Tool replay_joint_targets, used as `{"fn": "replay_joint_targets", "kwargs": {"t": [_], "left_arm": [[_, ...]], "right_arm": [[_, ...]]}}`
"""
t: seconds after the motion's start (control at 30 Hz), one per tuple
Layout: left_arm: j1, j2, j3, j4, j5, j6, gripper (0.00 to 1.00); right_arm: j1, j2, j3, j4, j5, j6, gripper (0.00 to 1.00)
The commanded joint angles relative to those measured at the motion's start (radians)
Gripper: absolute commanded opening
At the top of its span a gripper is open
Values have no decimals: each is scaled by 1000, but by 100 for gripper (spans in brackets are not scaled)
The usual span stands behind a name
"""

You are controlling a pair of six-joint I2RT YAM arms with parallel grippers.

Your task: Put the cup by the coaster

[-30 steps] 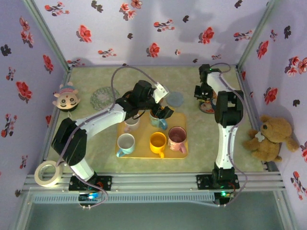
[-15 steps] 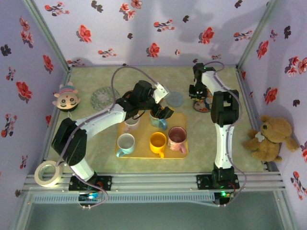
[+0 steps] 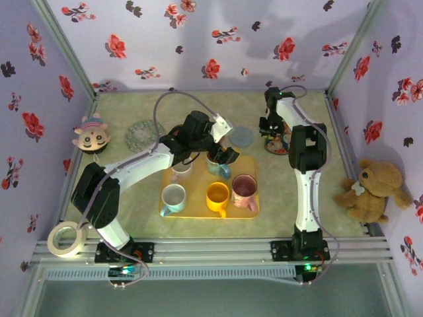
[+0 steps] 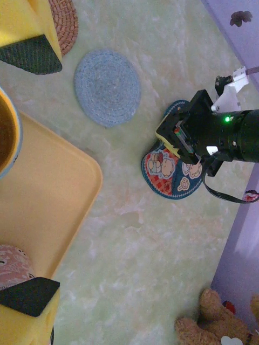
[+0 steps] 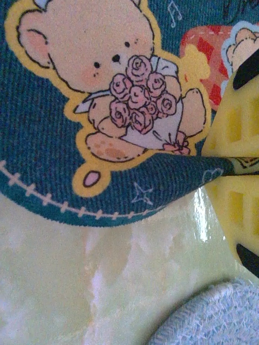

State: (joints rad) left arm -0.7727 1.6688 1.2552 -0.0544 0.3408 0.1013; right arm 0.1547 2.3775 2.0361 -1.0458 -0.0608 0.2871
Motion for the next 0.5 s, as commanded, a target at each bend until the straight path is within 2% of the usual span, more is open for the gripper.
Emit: {"fn": "replay_joint_targets", "kwargs": {"t": [0.0,0.47], "left_arm": [[-7,-11,-5,-13,-5,21,100],[-7,22,33,-40,-3,36,100]], "right_arm": [[13,31,37,-14,-38,-16,15],[13,78,83,-23,-54,-11,19]]}}
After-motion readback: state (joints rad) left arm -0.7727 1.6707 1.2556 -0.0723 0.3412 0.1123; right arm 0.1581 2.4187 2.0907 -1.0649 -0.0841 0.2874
